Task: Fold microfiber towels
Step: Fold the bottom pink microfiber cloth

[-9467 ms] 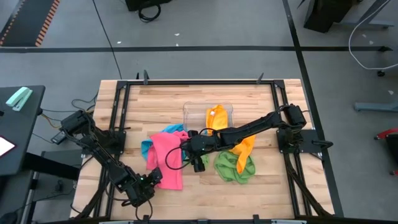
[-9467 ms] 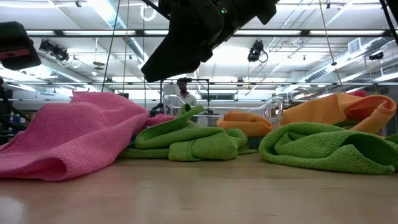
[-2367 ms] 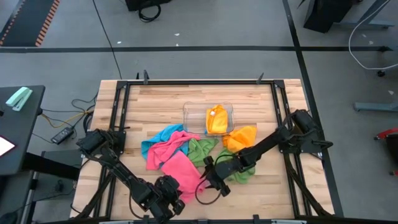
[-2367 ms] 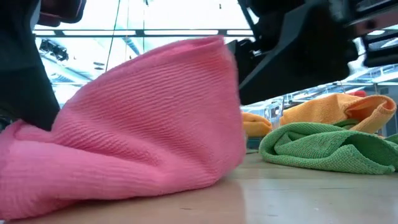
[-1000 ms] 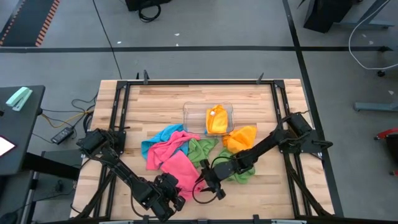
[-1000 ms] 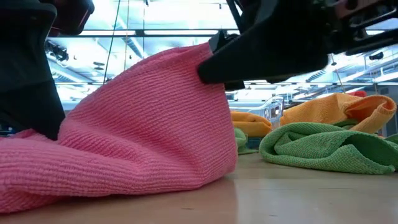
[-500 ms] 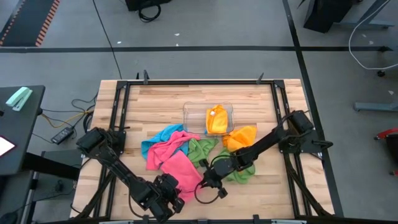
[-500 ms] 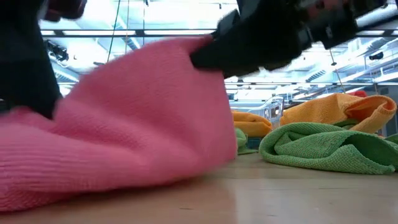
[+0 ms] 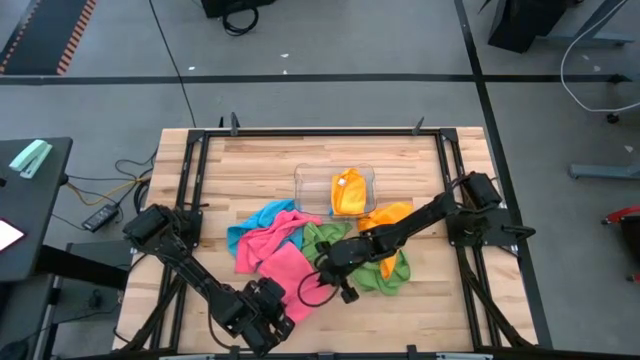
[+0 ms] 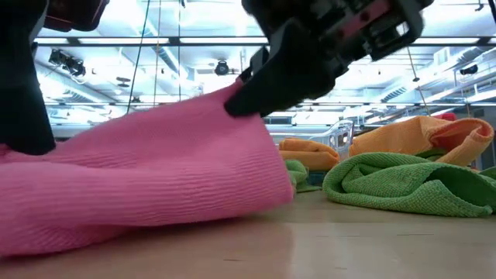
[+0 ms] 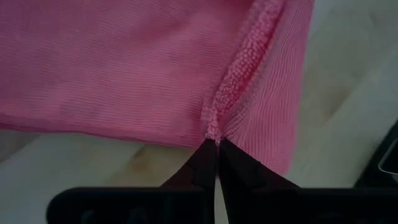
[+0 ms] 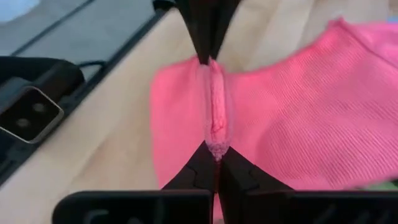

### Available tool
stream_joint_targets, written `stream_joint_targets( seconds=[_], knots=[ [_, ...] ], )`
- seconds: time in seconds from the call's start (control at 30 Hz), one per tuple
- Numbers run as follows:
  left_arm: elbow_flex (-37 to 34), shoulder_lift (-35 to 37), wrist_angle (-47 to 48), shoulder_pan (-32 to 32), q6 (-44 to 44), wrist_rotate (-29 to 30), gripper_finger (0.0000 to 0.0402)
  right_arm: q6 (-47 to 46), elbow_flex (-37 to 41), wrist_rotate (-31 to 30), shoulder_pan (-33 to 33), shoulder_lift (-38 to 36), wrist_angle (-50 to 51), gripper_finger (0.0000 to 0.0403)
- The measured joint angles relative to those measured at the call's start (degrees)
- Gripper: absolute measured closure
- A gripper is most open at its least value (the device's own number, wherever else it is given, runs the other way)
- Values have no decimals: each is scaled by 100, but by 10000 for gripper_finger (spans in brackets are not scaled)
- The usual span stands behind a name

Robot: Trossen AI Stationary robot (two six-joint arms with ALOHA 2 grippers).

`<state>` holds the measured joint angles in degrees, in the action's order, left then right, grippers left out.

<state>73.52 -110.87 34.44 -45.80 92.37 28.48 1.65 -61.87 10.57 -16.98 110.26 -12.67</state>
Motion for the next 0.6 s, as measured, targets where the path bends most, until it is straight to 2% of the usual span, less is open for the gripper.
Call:
stream_joint_targets(
  seconds=[0.2, 0.33, 0.6],
  knots=[
    [-2, -2, 175, 42, 3, 11, 391, 46, 0, -37, 246, 0, 184, 390],
    [-2, -2, 214, 81, 104, -9, 383, 158, 0, -82, 307, 0, 190, 379],
    [-2, -13, 240, 70, 154, -112, 390, 247, 0, -132, 467, 0, 254, 315]
  ],
)
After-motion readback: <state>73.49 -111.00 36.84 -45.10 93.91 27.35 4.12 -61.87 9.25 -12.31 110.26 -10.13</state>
